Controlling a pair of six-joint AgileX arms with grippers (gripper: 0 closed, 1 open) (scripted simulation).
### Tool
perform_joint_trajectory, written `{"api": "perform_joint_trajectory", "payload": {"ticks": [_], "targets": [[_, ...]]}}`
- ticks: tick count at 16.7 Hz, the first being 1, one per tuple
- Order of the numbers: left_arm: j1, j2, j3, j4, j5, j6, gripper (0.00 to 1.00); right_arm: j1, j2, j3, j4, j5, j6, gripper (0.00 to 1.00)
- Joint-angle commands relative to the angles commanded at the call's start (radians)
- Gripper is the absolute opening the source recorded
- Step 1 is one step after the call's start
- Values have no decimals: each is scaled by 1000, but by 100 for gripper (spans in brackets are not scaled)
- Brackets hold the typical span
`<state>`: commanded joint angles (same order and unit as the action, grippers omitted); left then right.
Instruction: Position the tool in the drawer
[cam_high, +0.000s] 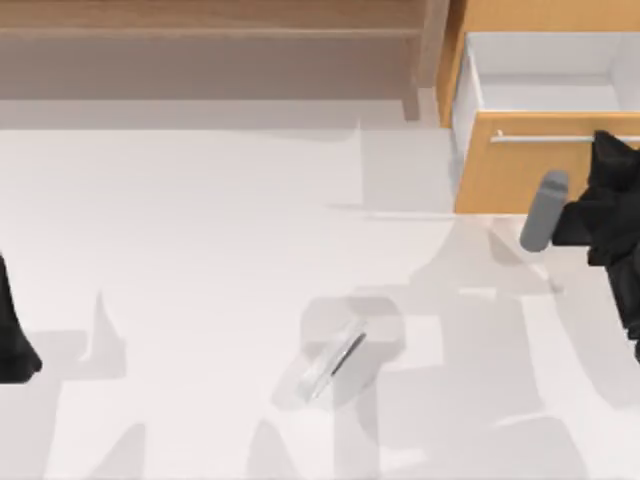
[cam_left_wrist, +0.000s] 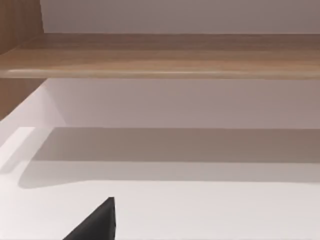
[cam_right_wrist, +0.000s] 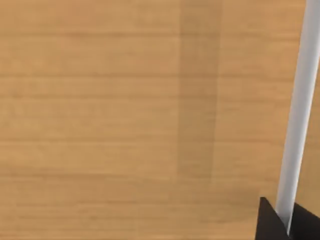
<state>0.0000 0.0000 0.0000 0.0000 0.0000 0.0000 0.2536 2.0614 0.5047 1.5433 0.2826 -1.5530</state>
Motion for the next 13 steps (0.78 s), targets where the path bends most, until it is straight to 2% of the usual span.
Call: {"api": "perform_joint_trajectory", "payload": {"ticks": [8, 13], "targets": [[0, 0, 0, 0, 0, 0, 100, 64, -57, -213, 153, 65, 2, 0], [0, 0, 0, 0, 0, 0, 100, 69, -64, -232, 166, 71, 2, 0]]}}
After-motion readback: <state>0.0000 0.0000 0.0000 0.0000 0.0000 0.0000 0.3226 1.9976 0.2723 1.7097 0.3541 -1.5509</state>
